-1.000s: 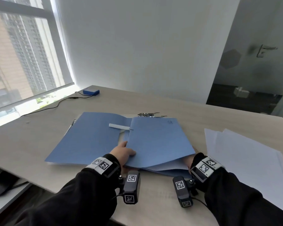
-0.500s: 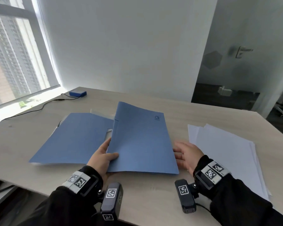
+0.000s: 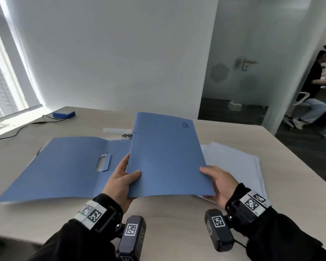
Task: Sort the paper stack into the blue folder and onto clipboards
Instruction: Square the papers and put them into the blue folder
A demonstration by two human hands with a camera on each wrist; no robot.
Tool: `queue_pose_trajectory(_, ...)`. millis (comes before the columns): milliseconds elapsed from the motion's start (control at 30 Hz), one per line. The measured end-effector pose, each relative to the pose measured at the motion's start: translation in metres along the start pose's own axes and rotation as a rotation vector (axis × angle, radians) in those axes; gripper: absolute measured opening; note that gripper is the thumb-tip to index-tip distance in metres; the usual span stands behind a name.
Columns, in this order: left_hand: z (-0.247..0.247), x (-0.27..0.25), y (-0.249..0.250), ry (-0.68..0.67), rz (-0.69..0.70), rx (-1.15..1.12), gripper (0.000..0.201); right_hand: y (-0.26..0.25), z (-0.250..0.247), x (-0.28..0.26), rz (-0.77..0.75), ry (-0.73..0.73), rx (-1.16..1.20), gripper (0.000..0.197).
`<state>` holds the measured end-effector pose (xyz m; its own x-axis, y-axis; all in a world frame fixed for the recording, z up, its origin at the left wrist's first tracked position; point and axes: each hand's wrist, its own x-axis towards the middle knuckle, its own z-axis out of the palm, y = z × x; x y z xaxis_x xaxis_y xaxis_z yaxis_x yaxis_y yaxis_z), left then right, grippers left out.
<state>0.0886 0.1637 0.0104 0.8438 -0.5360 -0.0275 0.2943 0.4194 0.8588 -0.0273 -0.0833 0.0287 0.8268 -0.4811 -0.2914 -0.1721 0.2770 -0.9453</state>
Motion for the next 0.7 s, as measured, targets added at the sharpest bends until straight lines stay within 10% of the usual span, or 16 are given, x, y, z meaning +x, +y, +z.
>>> queue_pose_trajectory(333,0.023,0.012,-0.010,0.076,-0.199,0.639,0.034,-0.005,-0.027,-0.017,-0.240,-0.012,-0.172,0.036)
queue_pose_trajectory(567,0.016,0.029,0.027,0.382,0.307,1.217,0.028,-0.011,-0.043,-0.024,-0.355,-0.090,-0.184,0.041)
queue_pose_trajectory(700,0.016,0.032,0.048,0.417,0.206,1.522,0.046,-0.012,-0.042,-0.026,-0.366,-0.114,-0.166,0.042)
